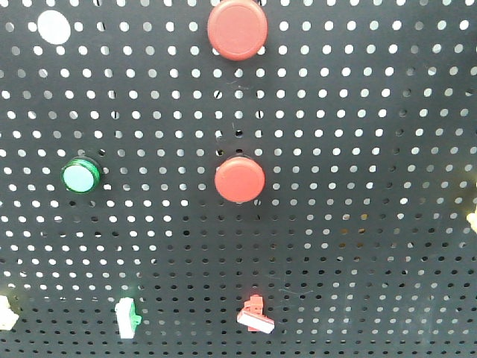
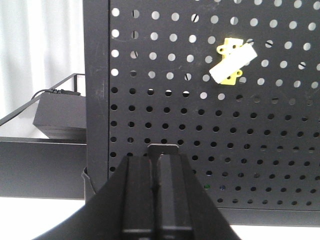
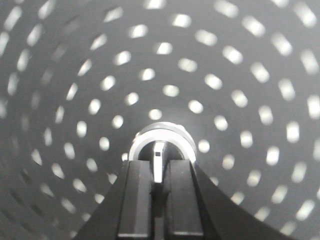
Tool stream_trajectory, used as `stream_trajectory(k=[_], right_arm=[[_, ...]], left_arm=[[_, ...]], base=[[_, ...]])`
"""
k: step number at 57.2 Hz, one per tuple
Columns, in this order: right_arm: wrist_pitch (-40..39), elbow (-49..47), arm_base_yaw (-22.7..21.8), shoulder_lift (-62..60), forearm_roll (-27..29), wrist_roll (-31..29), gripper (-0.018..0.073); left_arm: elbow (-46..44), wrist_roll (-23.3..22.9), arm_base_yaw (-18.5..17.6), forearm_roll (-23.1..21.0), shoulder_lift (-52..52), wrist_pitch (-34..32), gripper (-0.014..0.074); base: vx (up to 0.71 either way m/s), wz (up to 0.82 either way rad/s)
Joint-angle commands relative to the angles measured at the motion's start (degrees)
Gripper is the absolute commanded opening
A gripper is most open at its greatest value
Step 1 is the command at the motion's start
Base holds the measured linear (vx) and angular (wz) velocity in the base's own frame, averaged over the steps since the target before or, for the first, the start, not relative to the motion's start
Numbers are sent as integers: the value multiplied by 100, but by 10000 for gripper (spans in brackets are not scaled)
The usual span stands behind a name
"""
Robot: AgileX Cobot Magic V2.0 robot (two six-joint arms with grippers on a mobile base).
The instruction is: Rotate knob clockwise with right arm
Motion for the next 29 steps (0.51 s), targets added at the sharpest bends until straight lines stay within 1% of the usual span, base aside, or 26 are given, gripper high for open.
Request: stream_trajectory(k=[1,4,15,23,26,29], right_arm=[[-588,-117,-1,231,-10,1179,-10],[-588,-117,-1,231,-10,1834,-10],[-621,-124,-1,231,-10,4618,-10],[-753,-124,-1,231,-10,6446,-10],[-841,-124,-1,231,-10,7017,-10],[-964,-124,-1,231,-16,7457,-10]], left_arm=[[75,-55,11,-45,1,-473,-6],[75,-55,11,-45,1,-473,-6],[75,-55,11,-45,1,-473,-6],[75,-55,11,-45,1,-473,-6],[75,-55,11,-45,1,-473,-6],[75,-55,11,-45,1,-473,-6]], base=[[0,0],[0,0],[0,0],[0,0],[0,0],[0,0]])
